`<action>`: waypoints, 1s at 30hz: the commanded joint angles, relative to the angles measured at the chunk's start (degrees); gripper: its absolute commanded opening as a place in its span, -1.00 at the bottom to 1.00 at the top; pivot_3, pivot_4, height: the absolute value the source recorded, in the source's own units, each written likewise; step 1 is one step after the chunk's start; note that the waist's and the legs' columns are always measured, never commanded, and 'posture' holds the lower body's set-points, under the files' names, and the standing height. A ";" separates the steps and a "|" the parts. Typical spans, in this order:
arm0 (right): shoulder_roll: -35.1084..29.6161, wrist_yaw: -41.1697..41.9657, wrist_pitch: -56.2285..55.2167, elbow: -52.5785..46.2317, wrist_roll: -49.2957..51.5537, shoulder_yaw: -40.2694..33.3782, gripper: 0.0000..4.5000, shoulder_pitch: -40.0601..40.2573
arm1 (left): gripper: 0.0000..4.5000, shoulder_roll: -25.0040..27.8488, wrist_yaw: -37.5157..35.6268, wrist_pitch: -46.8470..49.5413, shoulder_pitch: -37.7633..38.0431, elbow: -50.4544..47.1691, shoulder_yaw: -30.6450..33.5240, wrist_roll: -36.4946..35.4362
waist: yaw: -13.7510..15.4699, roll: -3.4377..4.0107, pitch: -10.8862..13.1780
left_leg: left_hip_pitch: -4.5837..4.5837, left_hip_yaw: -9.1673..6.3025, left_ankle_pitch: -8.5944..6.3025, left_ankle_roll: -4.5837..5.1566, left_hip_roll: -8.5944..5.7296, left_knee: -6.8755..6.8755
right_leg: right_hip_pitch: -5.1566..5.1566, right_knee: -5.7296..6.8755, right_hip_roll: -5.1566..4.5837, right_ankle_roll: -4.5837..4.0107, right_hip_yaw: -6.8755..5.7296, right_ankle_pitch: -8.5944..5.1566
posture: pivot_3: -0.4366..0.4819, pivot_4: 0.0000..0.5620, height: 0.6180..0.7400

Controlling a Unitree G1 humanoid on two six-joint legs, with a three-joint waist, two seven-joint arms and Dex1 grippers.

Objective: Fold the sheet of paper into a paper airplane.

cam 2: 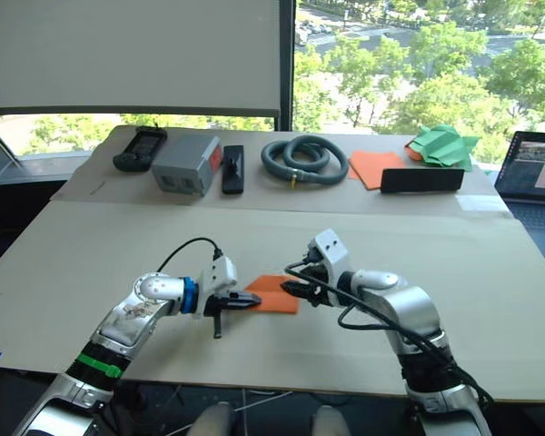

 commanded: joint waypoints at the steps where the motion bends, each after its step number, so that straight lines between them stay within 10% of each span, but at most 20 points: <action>1: -0.63 0.73 -0.91 0.39 1.90 -2.51 0.47 -1.27 | -1.00 0.47 0.24 -1.27 0.45 -3.24 0.44 -0.56 | 0.04 0.01 0.00 | 0.00 0.00 0.00 0.00 0.00 0.00 | 0.00 -0.01 0.00 0.00 0.00 0.00 | -0.05 -0.47 0.53; 20: 0.99 2.59 -3.24 5.58 3.23 -1.08 0.47 -1.23 | -1.00 1.97 -0.10 -1.21 2.04 -4.61 -0.74 -0.16 | -0.07 0.04 0.00 | 0.00 0.00 0.00 0.00 0.00 0.00 | -0.01 0.00 0.00 0.00 0.02 0.00 | -0.05 -0.47 0.53; 30: -0.07 3.70 -7.04 4.46 2.17 1.08 -0.98 -0.02 | -1.00 2.26 -0.20 -0.35 2.01 -5.04 -0.45 -0.63 | -0.09 0.05 0.00 | 0.01 0.00 0.00 0.00 0.00 0.00 | -0.01 0.00 0.01 -0.01 0.02 0.00 | -0.05 -0.47 0.53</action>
